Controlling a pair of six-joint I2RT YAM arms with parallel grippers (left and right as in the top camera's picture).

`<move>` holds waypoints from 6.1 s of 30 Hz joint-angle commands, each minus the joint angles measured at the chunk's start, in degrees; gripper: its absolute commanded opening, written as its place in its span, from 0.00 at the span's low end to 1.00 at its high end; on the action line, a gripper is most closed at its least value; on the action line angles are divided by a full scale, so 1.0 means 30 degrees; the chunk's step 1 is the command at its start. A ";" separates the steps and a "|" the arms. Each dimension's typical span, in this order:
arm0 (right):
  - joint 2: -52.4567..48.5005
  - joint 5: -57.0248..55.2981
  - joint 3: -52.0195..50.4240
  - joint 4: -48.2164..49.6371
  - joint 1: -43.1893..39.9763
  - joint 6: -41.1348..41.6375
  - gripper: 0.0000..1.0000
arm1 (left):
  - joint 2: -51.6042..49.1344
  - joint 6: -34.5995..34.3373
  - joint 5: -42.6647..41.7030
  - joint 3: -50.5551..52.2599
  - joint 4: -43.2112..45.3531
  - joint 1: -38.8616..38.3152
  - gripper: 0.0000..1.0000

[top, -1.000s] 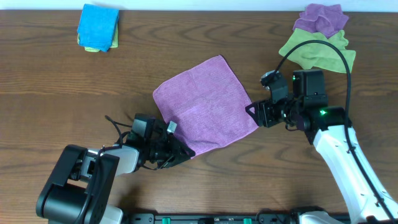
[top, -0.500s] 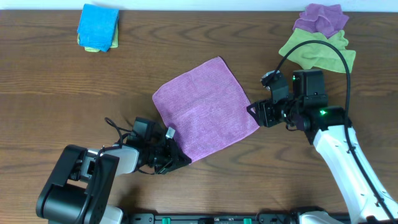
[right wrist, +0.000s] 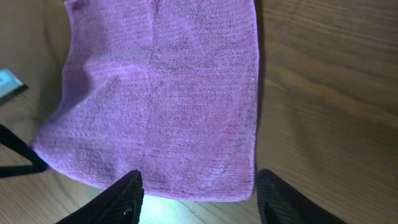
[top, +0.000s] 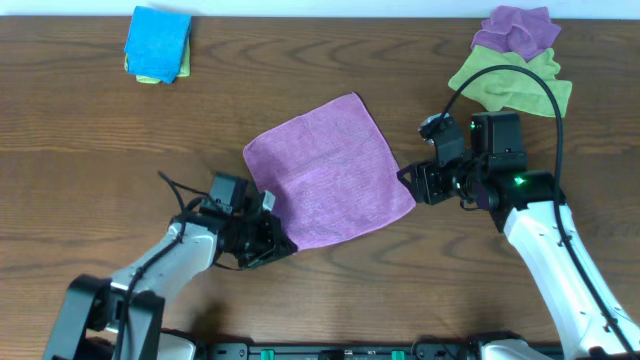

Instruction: Fold the cloth

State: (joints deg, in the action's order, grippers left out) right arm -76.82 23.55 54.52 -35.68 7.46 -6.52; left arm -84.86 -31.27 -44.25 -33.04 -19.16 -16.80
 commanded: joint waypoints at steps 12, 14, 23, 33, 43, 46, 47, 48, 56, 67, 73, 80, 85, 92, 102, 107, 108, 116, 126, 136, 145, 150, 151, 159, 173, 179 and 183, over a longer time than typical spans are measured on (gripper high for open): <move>-0.2754 0.0583 -0.0073 -0.0918 -0.0248 -0.0058 0.58 | 0.0277 0.2798 0.6288 -0.2834 -0.6025 -0.0015 0.06; -0.3351 0.0874 -0.0073 -0.1217 -0.0255 -0.0066 0.58 | 0.0277 0.2973 0.6484 -0.2834 -0.6127 0.0029 0.06; -0.4860 0.2980 -0.0991 -0.2754 -0.1122 -0.0277 0.58 | 0.0277 0.3745 0.7191 -0.3075 -0.6098 0.1239 0.06; -0.4867 0.6258 -0.3322 -0.2222 -0.1304 -0.0488 0.54 | 0.0277 0.4007 0.7890 -0.3096 -0.5311 0.1610 0.06; -0.5020 0.6397 -0.4401 -0.0852 -0.1005 -0.0270 0.55 | 0.0255 0.4000 0.8262 -0.3096 -0.5217 0.1610 0.05; -0.5421 0.6390 -0.4408 -0.0415 -0.0554 -0.0211 0.56 | 0.0255 0.4000 0.8255 -0.3096 -0.5078 0.1610 0.06; -0.5683 0.6382 -0.4408 -0.0073 -0.0372 0.0029 0.55 | 0.0255 0.3993 0.8255 -0.3096 -0.5085 0.1610 0.06; -0.5931 0.6375 -0.4408 0.0248 -0.0270 0.0226 0.55 | 0.0255 0.4000 0.8255 -0.3096 -0.5093 0.1610 0.06; -0.7796 0.6390 -0.4408 0.1311 -0.0204 0.0678 0.50 | 0.0255 0.4000 0.8262 -0.3096 -0.5071 0.1610 0.05; -0.8400 0.5785 -0.4408 0.2681 0.0882 0.1807 0.22 | 0.0255 0.4000 0.8269 -0.3096 -0.4852 0.1610 0.06; -0.8400 0.5646 -0.4386 0.3045 0.0911 0.2222 0.02 | 0.0255 0.3993 0.8269 -0.3096 -0.4787 0.1610 0.06; -0.8153 0.5661 -0.3315 0.2004 0.0911 0.2295 0.01 | 0.0262 0.4007 0.8415 -0.4262 -0.5100 0.1610 0.05; -0.7191 0.5639 -0.1712 0.0729 0.0911 0.2222 0.01 | 0.0262 0.4328 0.9420 -0.6419 -0.7045 0.1610 0.06; -0.5246 0.4969 -0.0277 0.0605 0.0911 0.2681 0.01 | 0.0262 0.3555 0.9457 -0.8029 -0.7919 0.1610 0.06; -0.4743 0.3592 0.2237 0.0874 0.0911 0.3235 0.02 | 0.0335 0.1581 1.1956 -0.8444 -0.8021 0.1610 0.06; -0.4867 0.3009 0.2419 0.2288 0.0918 0.3752 0.01 | 0.0321 0.1333 1.2866 -0.8437 -0.6856 0.1617 0.06; -0.4954 0.2994 0.2419 0.2579 0.0918 0.3861 0.01 | 0.0291 0.1348 1.2917 -0.8437 -0.6462 0.1617 0.05; -0.6513 0.2936 0.2419 0.3949 0.1122 0.4109 0.01 | -0.1304 0.2120 1.3121 -0.8437 -0.4561 0.2033 0.06; -0.8590 0.1836 0.2725 0.7023 0.1647 0.4758 0.02 | -0.3308 0.2958 1.2517 -0.8495 -0.0452 0.3089 0.06; -1.1999 0.1129 0.7125 0.6594 0.1639 0.4881 0.02 | -0.6178 0.4255 1.2189 -1.1431 0.0444 0.3381 0.06; -1.3406 0.1071 0.8859 0.5486 0.1647 0.4874 0.02 | -0.8961 0.4728 1.2101 -1.4724 -0.2018 0.3395 0.06; -1.3406 0.1078 0.8859 0.4065 0.1647 0.4736 0.02 | -0.8961 0.4860 1.2517 -1.4724 -0.4291 0.3446 0.05; -1.3406 0.1071 0.8859 0.3876 0.1647 0.4692 0.02 | -0.8961 0.4860 1.2590 -1.4724 -0.4568 0.3468 0.06; -1.3406 0.1056 0.8859 0.3147 0.1647 0.4503 0.02 | -0.8969 0.4867 1.3136 -1.4717 -0.5173 0.3483 0.06; -1.2983 0.1144 0.9646 0.2951 0.1610 0.4357 0.62 | -0.8888 0.5712 1.2888 -1.6043 -0.6637 0.3483 0.61; -1.2029 0.0998 1.0586 0.2936 0.1690 0.3934 0.01 | -0.8881 0.6579 1.2910 -1.8367 -0.8531 0.3461 0.06; -1.2058 -0.0466 1.0659 0.2630 0.2062 0.3534 0.01 | -0.9005 0.6492 1.3566 -1.8382 -0.8262 0.3432 0.06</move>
State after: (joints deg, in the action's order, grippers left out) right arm -114.59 25.39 85.34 -27.16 12.34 6.07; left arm -110.98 -12.82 -5.54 -87.68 -43.59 -6.74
